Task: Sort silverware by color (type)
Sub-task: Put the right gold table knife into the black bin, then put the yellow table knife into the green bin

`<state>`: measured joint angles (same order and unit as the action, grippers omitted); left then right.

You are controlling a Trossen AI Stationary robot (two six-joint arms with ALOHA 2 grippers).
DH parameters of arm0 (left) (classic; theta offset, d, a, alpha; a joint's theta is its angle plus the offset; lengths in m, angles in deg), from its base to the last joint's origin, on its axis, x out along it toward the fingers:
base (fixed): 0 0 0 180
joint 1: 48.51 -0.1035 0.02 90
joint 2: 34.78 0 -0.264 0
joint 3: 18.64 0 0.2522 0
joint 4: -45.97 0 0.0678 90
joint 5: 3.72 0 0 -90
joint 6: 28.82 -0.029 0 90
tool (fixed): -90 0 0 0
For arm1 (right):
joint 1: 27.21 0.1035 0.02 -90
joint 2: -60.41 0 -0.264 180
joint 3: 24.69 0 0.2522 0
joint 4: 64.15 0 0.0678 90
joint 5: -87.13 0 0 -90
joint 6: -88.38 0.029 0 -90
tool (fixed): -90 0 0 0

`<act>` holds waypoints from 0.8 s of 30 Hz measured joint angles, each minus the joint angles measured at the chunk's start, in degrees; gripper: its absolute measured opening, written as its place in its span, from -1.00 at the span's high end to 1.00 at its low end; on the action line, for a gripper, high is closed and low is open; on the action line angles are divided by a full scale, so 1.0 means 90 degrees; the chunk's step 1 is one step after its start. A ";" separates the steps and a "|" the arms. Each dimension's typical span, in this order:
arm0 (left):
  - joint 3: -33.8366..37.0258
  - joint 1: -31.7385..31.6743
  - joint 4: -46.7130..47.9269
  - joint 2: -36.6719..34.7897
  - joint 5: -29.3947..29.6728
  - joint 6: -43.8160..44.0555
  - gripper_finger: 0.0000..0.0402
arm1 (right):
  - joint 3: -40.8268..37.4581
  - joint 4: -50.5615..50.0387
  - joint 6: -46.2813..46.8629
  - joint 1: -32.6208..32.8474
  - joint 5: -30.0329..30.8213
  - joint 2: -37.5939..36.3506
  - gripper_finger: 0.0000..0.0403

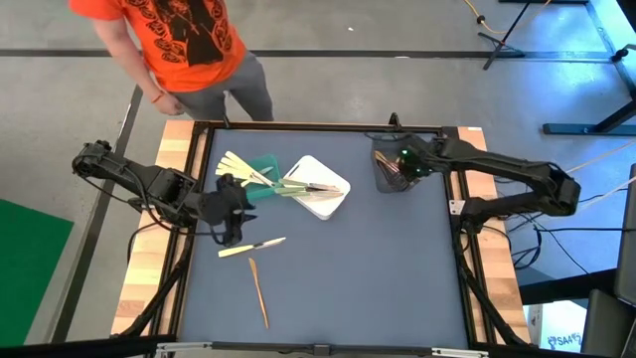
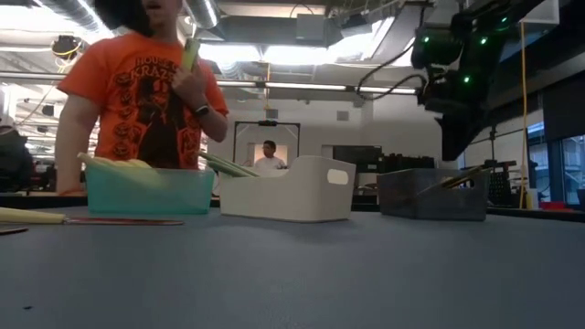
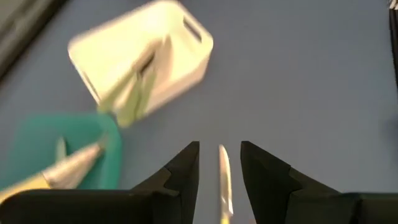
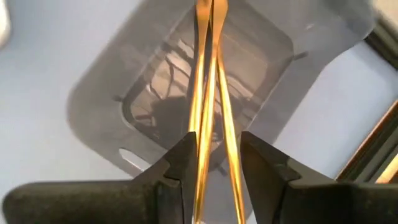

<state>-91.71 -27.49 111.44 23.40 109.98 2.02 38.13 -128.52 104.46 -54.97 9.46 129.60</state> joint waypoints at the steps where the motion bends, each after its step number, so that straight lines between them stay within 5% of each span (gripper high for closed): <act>1: 0.0000 0.0000 0.0111 0.0000 -0.0094 0.0221 0.44 | 0.0000 0.0004 0.0003 0.0004 -0.0026 -0.0117 0.45; 9: 0.0176 0.0209 0.0346 0.0000 -0.0575 0.1228 0.44 | 0.0000 0.0116 0.0055 0.0118 -0.0727 -0.0940 0.45; 16: 0.0925 0.0569 0.0354 0.0000 -0.0679 0.1938 0.44 | 0.0000 0.0955 0.0018 0.1192 -0.0770 -0.1173 0.45; 24: 0.1799 0.0814 0.0308 0.0000 -0.1606 0.2671 0.44 | 0.0000 0.1678 0.0012 0.2315 -0.0764 -0.1113 0.45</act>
<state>-75.52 -20.17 114.21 23.40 95.53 26.05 38.13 -113.42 104.57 -34.13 2.59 119.58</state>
